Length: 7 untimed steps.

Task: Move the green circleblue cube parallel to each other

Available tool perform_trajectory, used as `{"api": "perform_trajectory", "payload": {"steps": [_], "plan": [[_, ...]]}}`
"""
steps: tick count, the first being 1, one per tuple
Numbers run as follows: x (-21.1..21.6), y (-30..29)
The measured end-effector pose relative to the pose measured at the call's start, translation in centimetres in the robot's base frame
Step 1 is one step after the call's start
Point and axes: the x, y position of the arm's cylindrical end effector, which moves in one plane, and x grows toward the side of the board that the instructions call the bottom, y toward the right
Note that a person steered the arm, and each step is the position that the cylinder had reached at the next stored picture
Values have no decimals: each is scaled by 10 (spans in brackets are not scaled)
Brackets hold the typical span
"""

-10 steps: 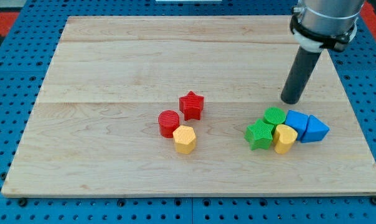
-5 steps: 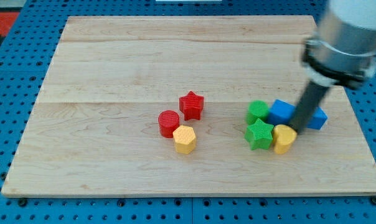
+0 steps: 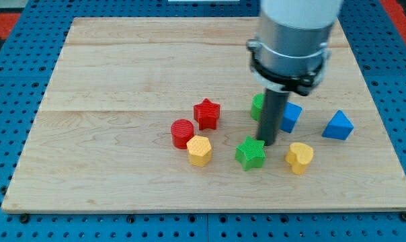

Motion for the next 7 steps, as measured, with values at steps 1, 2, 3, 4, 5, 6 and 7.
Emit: {"api": "perform_trajectory", "payload": {"steps": [1, 2, 3, 4, 5, 6, 7], "plan": [[2, 26], [-19, 27], [-37, 23], [-36, 26], [-36, 65], [-65, 93], [-54, 18]]}}
